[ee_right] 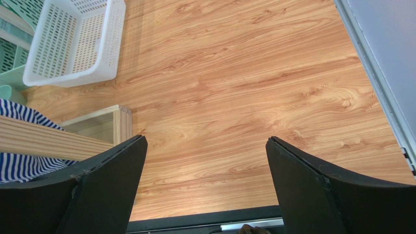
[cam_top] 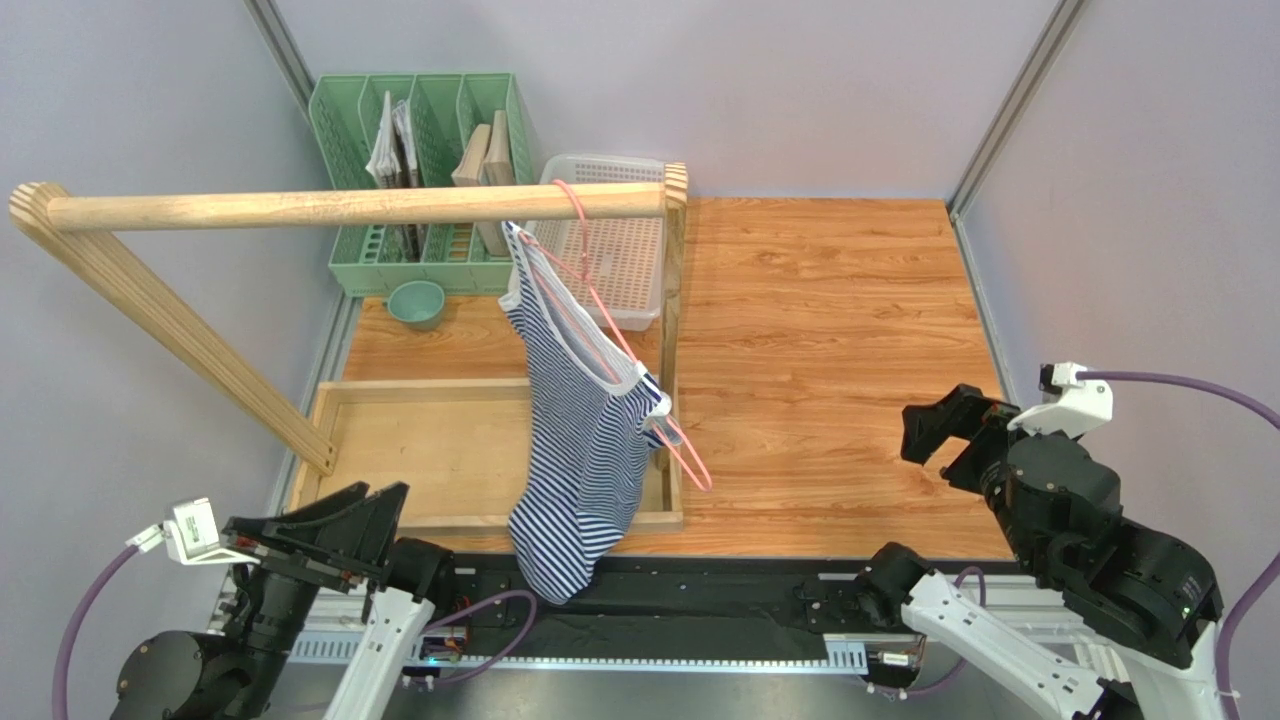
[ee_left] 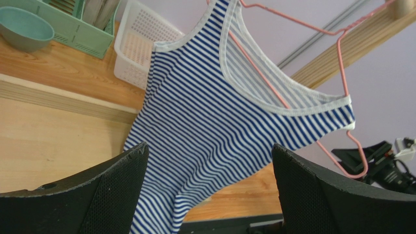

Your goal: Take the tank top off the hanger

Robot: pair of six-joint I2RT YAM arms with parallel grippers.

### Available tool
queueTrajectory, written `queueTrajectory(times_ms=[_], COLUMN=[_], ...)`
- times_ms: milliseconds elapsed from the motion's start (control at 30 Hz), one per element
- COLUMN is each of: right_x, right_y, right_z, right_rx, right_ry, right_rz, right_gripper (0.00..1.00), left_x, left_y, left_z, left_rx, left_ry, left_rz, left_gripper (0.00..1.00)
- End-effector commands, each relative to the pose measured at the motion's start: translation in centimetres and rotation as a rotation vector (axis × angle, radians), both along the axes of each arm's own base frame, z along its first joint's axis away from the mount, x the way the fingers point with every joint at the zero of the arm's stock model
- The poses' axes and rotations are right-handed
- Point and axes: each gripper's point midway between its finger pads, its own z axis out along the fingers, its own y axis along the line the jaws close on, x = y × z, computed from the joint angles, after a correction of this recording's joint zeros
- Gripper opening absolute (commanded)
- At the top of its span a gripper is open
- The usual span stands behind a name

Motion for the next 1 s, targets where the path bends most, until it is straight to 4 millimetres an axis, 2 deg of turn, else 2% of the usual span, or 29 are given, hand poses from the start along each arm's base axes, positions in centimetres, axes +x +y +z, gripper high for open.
queueTrajectory(times_ms=[0,133,233,300,367,433,467,533,600,733,833,967], right_x=[-0.2,0.2,0.5,0.8,0.3,0.6,-0.7,-1.4,-1.9,-4.7,-5.7,-6.5], right_y=[0.1,3.0,6.1,8.8,12.0,15.3,17.3,20.0,21.0,22.6,23.2,24.7], right_z=[-0.1,0.0,0.0,0.6,1.0,2.5,3.4,6.5,9.4,14.6,16.0,16.0], right_rx=[-0.087,-0.083,-0.068,-0.033,0.011,0.061,0.115,0.202,0.268,0.394,0.429,0.452], right_ry=[0.022,0.025,0.036,0.034,0.051,0.05,0.055,-0.001,-0.073,-0.189,-0.216,-0.197], right_rz=[0.064,0.206,0.345,0.451,0.603,0.722,0.848,0.975,1.025,1.199,1.261,1.339], right_gripper=[1.0,1.0,1.0,1.0,1.0,1.0,1.0,1.0,1.0,1.0,1.0,0.99], left_x=[-1.3,-2.8,-2.7,-1.9,-1.7,-1.2,-1.0,-0.3,0.1,0.7,0.6,0.5], left_y=[-0.1,-0.6,-0.9,-1.2,-1.2,-1.5,-1.8,-2.3,-2.9,-4.2,-5.5,-7.7], left_z=[-3.4,-2.0,-1.6,-1.9,-2.2,-2.4,-2.5,-2.9,-3.2,-3.5,-2.9,-2.0], left_rx=[0.131,0.079,0.089,0.119,0.145,0.164,0.18,0.2,0.215,0.226,0.227,0.215], left_ry=[0.079,-0.048,-0.037,0.022,0.053,0.093,0.107,0.15,0.181,0.194,0.166,0.14], left_rz=[-0.044,-0.099,-0.123,-0.13,-0.134,-0.145,-0.161,-0.182,-0.212,-0.286,-0.362,-0.498], left_gripper=[0.99,0.99,0.99,0.99,0.99,0.99,0.99,0.99,0.99,0.97,0.94,0.93])
